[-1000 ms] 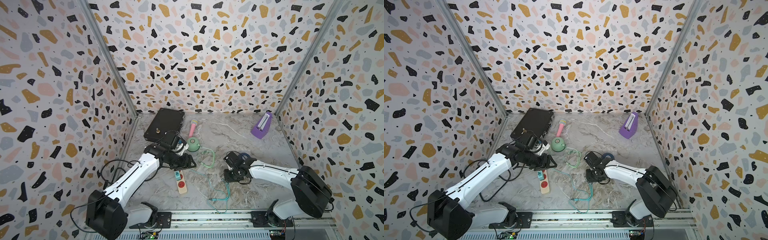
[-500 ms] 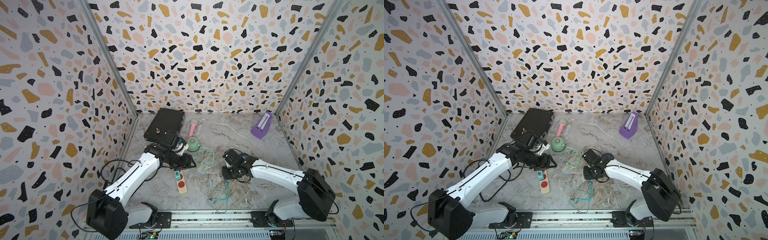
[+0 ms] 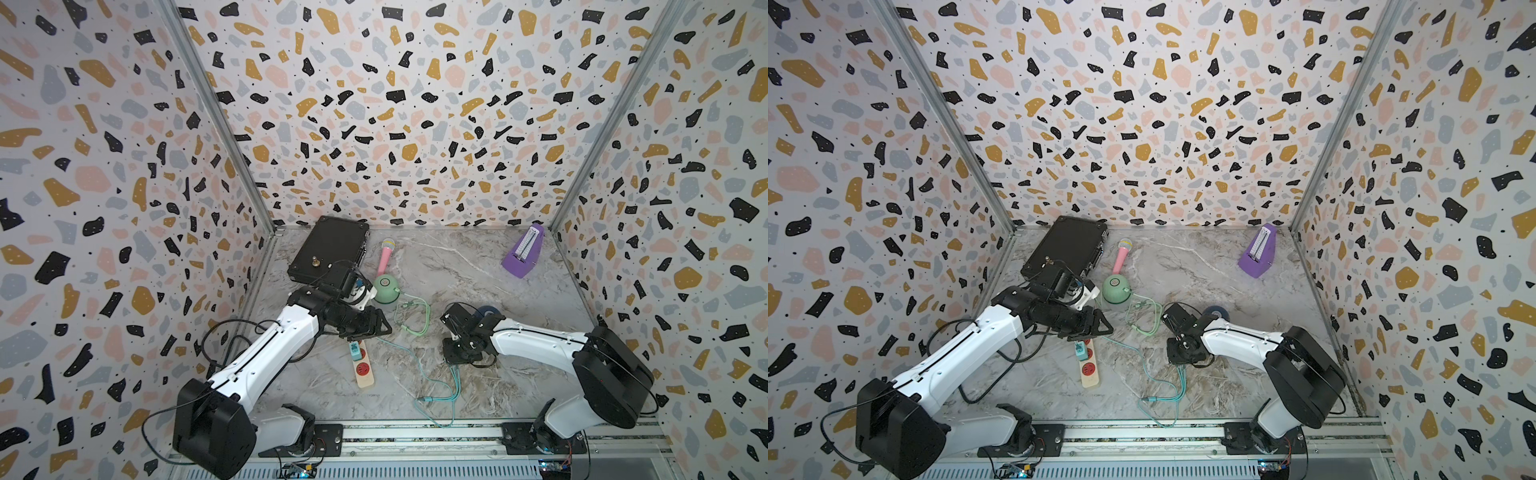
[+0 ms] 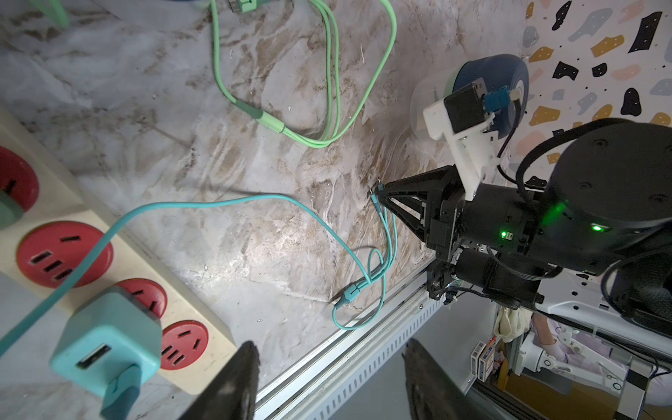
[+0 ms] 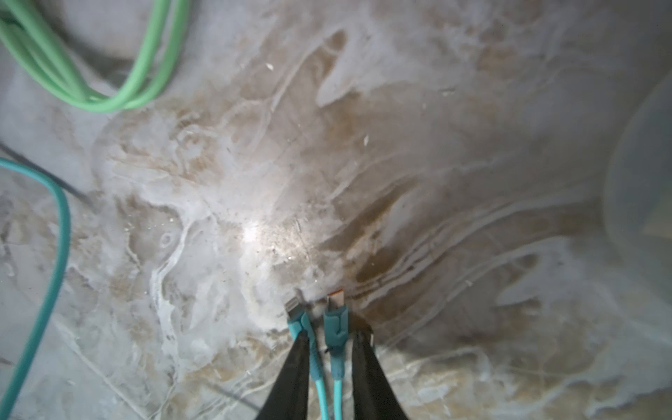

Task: Charge the cordless meat grinders
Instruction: Pick up the charging cable from the center of the board.

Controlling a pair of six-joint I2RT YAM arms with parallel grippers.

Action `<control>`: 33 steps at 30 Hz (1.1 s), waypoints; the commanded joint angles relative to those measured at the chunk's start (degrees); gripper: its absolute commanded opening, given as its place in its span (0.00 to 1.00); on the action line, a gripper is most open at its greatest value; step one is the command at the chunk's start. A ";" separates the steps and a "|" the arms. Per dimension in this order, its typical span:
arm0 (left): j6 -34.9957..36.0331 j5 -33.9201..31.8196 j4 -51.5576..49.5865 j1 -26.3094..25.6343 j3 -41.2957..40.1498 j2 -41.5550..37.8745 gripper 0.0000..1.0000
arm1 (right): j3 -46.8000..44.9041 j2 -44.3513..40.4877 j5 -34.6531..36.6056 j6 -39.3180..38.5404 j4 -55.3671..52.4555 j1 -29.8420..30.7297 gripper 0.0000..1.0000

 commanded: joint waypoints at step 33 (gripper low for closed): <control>1.03 11.47 2.21 1.14 3.27 1.65 0.54 | -6.29 -19.89 -6.81 -12.35 13.32 4.03 0.00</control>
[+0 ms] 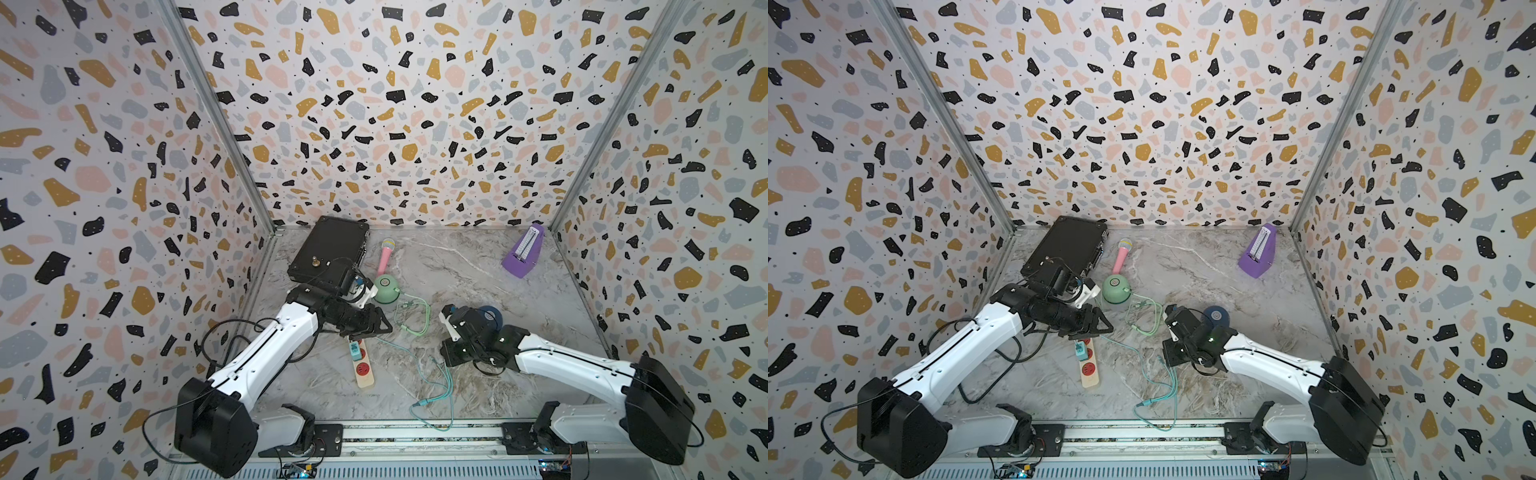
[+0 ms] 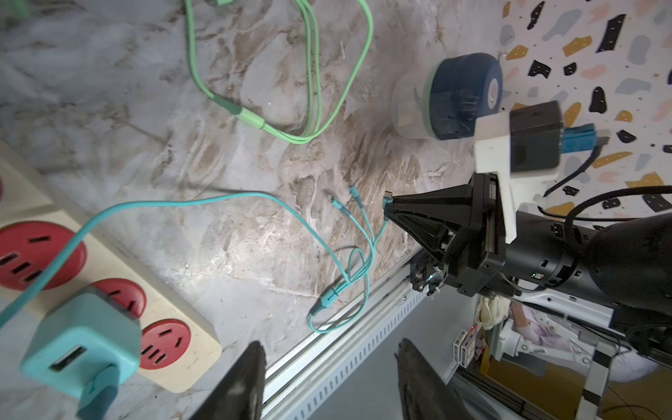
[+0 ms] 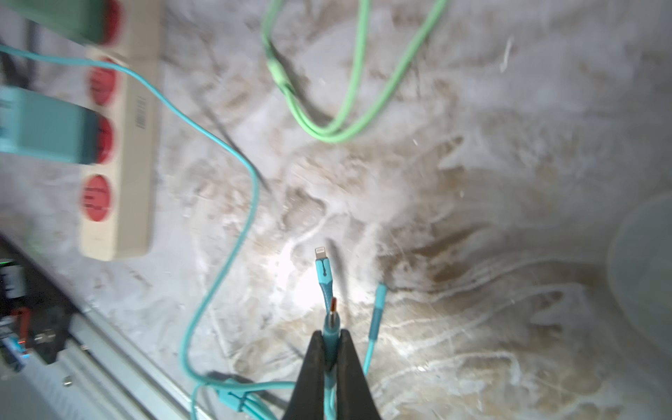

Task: Charge the cordless meat grinders
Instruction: Pick up the charging cable from the center of the board.

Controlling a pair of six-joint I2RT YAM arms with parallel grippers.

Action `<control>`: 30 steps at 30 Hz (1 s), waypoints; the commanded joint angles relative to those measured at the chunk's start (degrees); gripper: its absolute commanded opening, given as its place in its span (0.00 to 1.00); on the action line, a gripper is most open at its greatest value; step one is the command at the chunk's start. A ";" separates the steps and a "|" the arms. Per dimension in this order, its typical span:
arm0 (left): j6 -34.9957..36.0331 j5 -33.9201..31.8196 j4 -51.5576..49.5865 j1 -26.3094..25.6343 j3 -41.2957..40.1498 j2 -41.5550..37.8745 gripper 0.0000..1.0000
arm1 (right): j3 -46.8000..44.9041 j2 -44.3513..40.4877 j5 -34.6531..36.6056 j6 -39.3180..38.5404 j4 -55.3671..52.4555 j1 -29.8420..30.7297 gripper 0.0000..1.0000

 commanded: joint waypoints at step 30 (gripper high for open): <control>-20.50 25.88 63.78 -6.23 -17.76 2.04 0.40 | -0.50 -10.05 -30.12 0.78 15.34 -7.08 0.01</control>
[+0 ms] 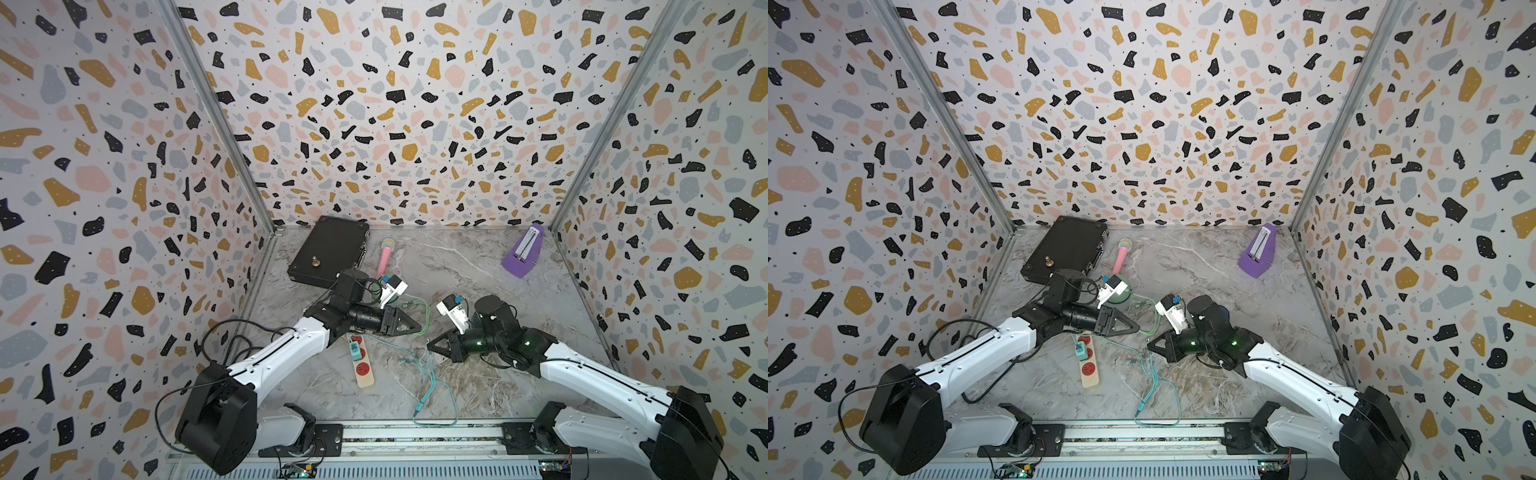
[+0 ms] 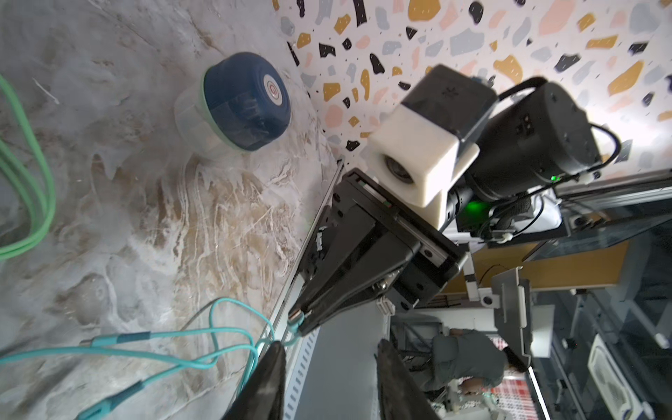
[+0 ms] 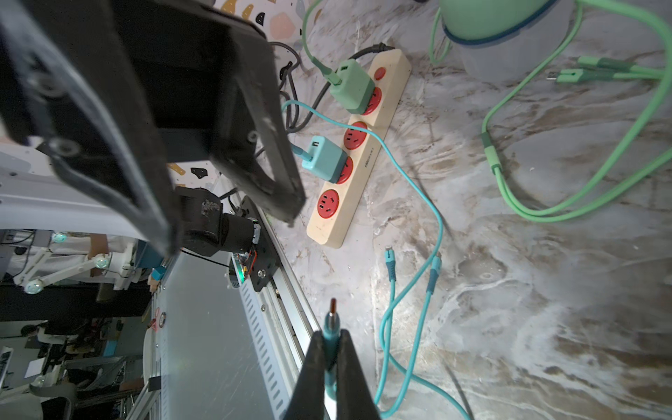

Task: Charge the cordless meat grinders
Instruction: Pick up the charging cable from the center of the board.

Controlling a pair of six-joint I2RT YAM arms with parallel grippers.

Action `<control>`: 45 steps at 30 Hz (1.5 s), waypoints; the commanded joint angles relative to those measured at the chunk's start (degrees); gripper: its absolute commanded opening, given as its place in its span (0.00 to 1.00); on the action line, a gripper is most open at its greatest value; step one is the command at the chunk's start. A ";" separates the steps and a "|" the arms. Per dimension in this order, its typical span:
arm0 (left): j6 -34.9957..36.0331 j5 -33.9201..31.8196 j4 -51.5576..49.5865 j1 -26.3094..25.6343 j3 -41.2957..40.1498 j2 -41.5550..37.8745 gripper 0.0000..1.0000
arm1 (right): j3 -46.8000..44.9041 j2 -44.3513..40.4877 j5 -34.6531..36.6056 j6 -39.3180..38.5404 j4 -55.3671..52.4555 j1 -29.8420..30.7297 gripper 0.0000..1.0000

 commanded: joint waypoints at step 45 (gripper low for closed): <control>-29.11 4.85 49.73 -3.17 -7.56 6.23 0.22 | 4.80 1.12 -9.21 5.74 8.54 -3.87 0.01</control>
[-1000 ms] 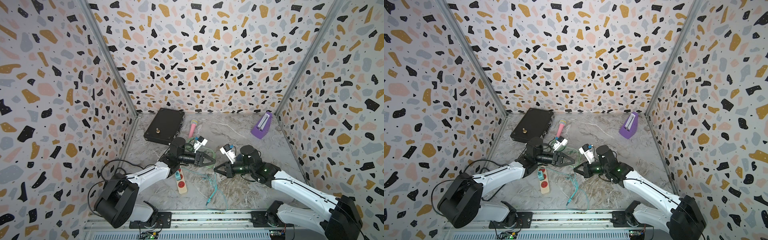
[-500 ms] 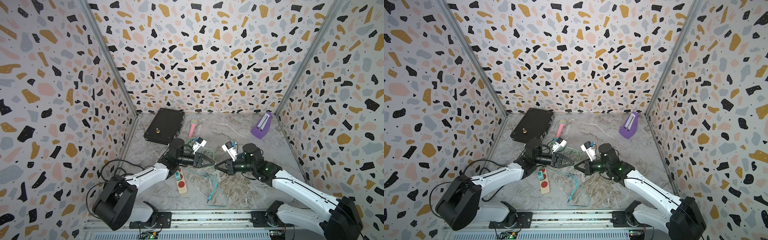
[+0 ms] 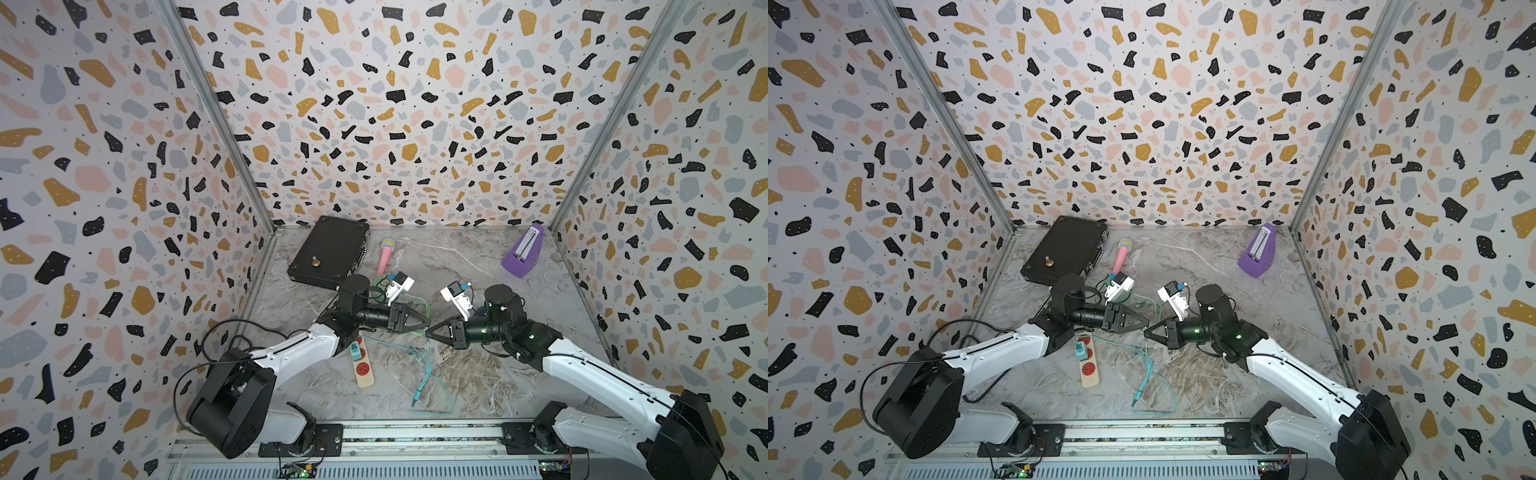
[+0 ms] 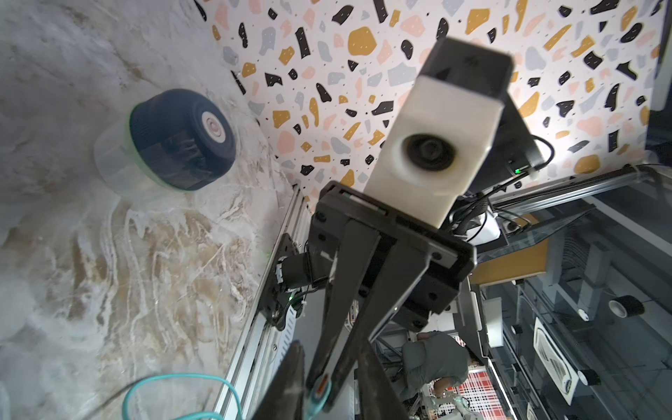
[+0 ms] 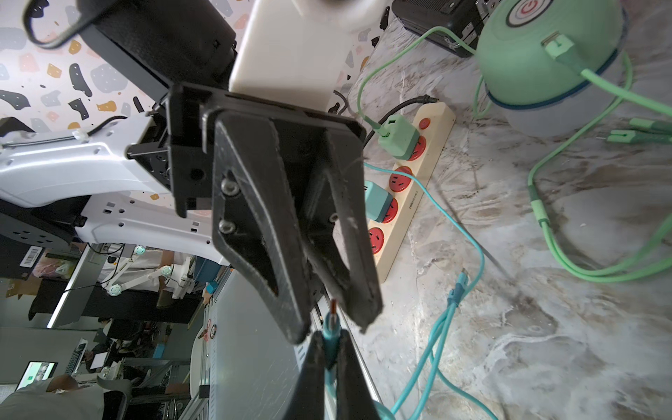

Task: Charge the cordless meat grinders
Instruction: Pick up the charging cable from the center of the board.

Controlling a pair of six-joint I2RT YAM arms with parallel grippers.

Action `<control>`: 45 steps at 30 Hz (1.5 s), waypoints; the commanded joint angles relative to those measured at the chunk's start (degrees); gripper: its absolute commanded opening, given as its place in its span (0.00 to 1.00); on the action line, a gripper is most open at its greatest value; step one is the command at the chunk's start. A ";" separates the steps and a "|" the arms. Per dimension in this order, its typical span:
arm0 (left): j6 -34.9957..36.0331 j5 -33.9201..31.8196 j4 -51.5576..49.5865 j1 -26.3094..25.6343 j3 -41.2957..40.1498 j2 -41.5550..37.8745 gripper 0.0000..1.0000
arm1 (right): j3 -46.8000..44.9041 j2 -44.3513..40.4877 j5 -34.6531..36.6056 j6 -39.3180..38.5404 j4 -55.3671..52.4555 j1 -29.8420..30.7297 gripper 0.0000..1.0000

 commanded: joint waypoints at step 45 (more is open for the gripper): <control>8.87 -3.63 -21.60 1.49 5.29 -5.25 0.00 | -5.19 0.71 -1.32 9.15 12.86 1.65 0.41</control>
